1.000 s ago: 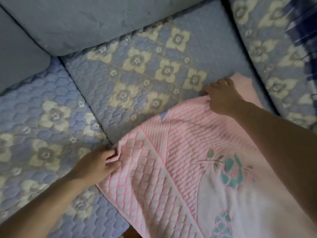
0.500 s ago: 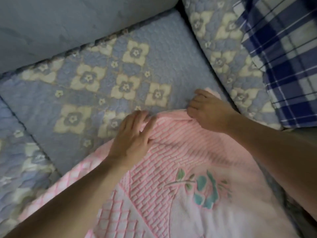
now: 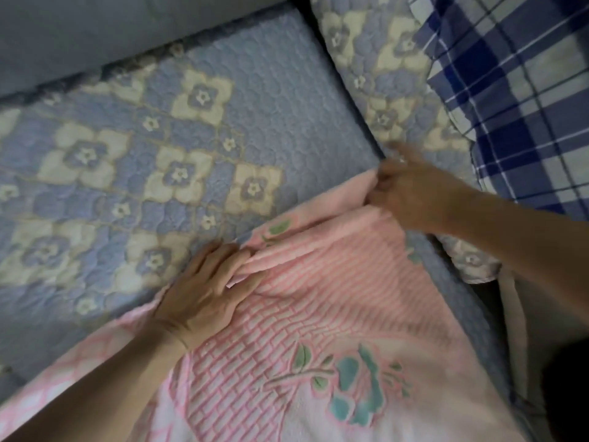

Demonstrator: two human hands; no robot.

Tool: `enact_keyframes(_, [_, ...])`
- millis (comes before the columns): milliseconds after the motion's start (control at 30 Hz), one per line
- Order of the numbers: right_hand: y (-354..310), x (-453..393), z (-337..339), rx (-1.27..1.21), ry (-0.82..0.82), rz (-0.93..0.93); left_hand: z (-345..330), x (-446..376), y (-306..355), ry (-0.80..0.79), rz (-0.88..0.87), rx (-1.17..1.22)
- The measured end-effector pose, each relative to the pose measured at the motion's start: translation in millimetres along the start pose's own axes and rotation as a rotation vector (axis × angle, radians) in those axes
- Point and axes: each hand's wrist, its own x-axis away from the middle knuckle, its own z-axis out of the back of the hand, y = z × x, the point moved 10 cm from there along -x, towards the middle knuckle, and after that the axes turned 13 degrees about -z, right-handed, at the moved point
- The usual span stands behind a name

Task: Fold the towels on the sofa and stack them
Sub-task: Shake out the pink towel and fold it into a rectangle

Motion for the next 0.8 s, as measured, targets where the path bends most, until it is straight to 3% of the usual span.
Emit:
enact_keyframes(133, [31.9,-39.7,-1.8,0.142,-0.162,-0.154,1.2,-1.8,-1.4,0.024,0.018,0.009])
enact_keyframes(333, [37.0,-71.7,-42.6,0.06,-0.466,-0.645,12.5,-5.5,-11.1,0.053,0.099,0.07])
enact_keyframes(433, [33.4,-68.7,-63.9,-0.122,-0.377,-0.837,20.6,-8.3,-15.5,0.057,0.192,0.174])
enact_keyframes(567, [43.4,-74.2,-56.5,-0.251,-0.222,-0.956,34.2,15.2,-57.2,0.089,0.471,0.37])
enact_keyframes(700, [49.0,-76.3,-49.5,-0.164,-0.203,-1.016,31.6,27.1,-54.9,-0.015,0.395,0.237])
enact_keyframes(800, [73.7,-73.8,-33.3,-0.352,0.001,-1.315,24.2,27.4,-79.0,0.017,0.478,0.343])
